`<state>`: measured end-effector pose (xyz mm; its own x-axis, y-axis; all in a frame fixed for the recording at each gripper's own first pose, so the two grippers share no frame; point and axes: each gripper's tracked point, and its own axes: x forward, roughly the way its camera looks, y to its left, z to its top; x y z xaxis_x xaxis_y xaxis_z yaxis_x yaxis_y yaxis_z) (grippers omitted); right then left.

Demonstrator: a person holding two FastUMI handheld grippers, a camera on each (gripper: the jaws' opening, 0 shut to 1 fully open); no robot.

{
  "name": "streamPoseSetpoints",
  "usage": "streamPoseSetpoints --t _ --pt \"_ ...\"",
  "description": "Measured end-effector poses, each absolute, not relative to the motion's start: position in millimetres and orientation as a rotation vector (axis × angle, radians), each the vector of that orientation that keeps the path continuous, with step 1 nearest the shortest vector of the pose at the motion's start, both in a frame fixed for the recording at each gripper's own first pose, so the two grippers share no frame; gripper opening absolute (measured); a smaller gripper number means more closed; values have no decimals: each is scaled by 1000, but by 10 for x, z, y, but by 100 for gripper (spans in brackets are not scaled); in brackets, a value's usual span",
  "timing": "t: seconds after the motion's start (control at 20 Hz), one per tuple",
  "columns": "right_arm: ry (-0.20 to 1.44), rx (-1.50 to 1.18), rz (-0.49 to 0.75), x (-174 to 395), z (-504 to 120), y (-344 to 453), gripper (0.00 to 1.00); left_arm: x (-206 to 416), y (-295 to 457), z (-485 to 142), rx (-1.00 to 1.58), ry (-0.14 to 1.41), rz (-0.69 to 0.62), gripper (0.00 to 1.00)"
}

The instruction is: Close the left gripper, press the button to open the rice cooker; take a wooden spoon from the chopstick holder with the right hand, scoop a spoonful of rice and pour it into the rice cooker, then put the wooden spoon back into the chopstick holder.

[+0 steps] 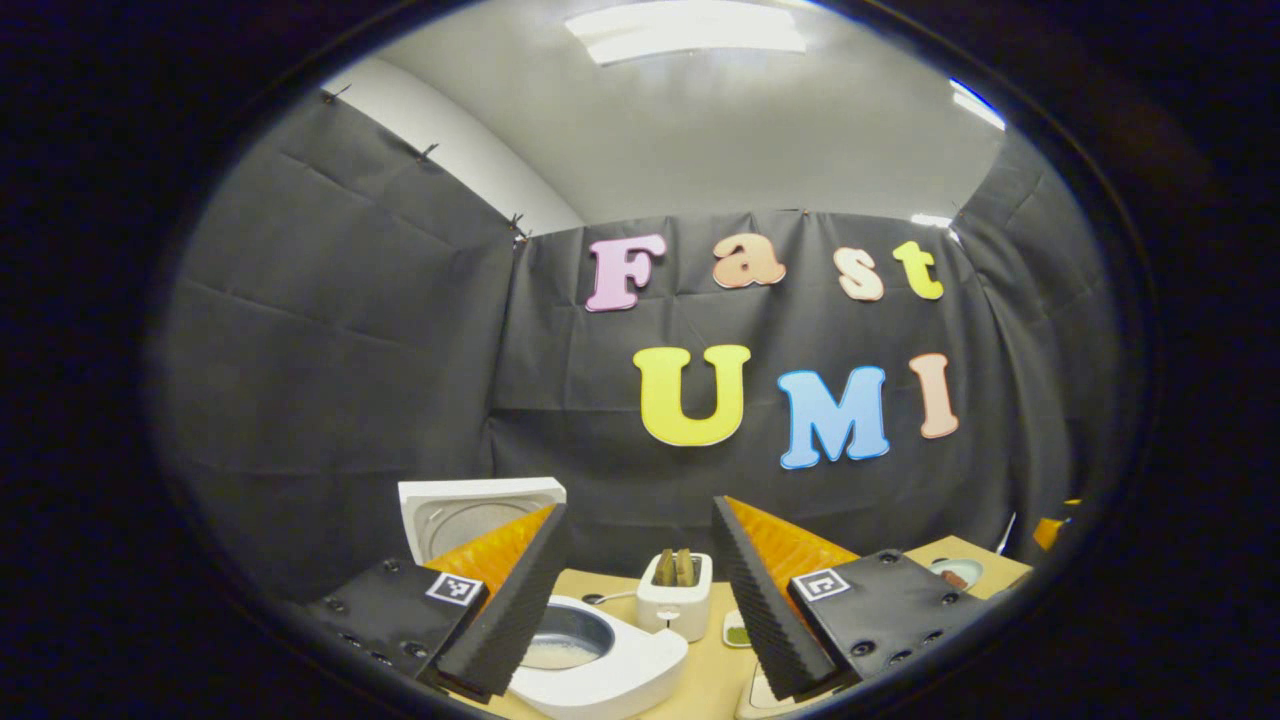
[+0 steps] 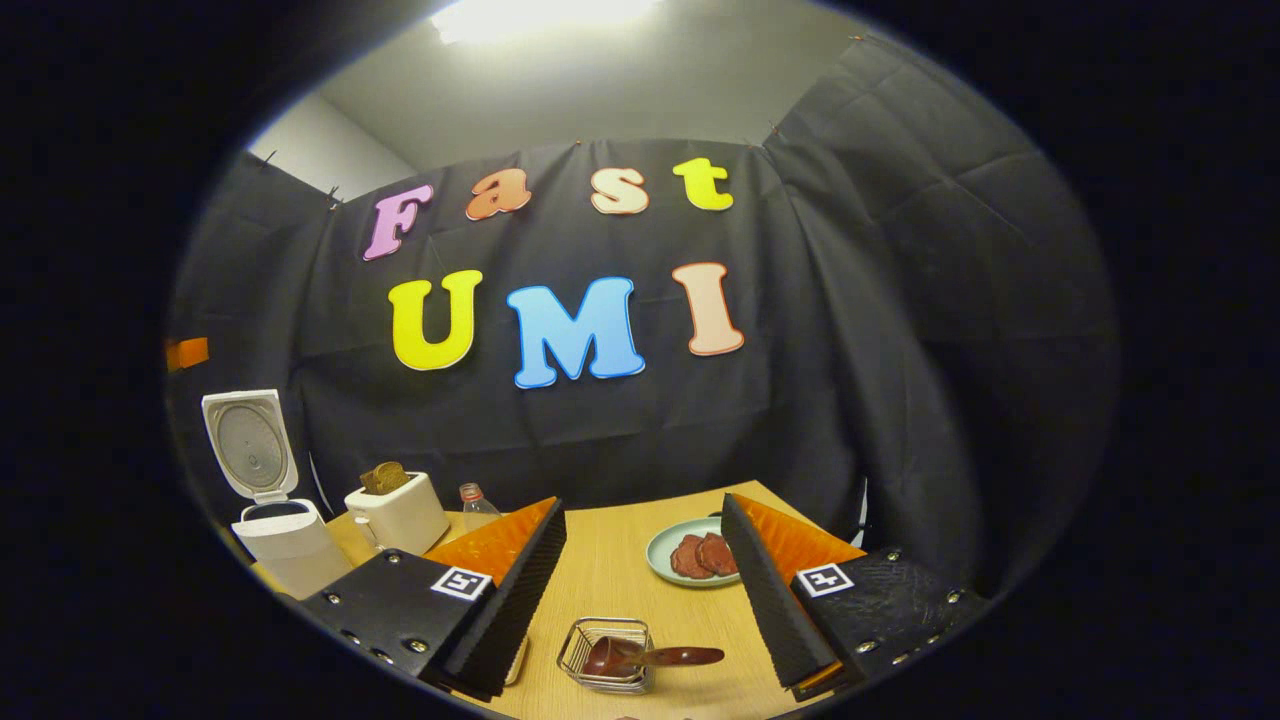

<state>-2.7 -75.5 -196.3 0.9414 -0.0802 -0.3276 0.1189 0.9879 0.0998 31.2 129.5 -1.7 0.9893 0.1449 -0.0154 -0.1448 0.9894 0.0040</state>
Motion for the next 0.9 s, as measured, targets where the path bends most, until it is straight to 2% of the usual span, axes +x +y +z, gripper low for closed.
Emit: streamPoseSetpoints --t 0.05,0.3,0.55,0.6,0.65,0.7,0.8,0.85,0.9 --pt "352 126 -101 -73 -2080 -762 95 291 1262 8 8 19 141 94" --pt "455 173 -111 -247 -2575 -770 96 253 1143 86 38 24 145 99" --pt "556 206 -115 -345 -3007 -732 96 142 1156 45 65 41 160 94" --pt "586 224 -113 -376 -3099 -693 96 119 1175 29 68 45 164 99" --pt "612 241 -105 -392 -3157 -653 96 98 1205 15 70 51 169 96" --pt "637 253 -100 -419 -3234 -620 92 82 1232 -13 71 57 174 99" --pt "671 278 -76 -441 -3308 -517 78 50 1316 -52 69 66 184 96" --pt "686 272 -69 -453 -3329 -478 79 33 1353 -56 66 69 189 96" --pt "683 255 -93 -427 -3359 -551 62 19 1376 -64 62 72 193 97"
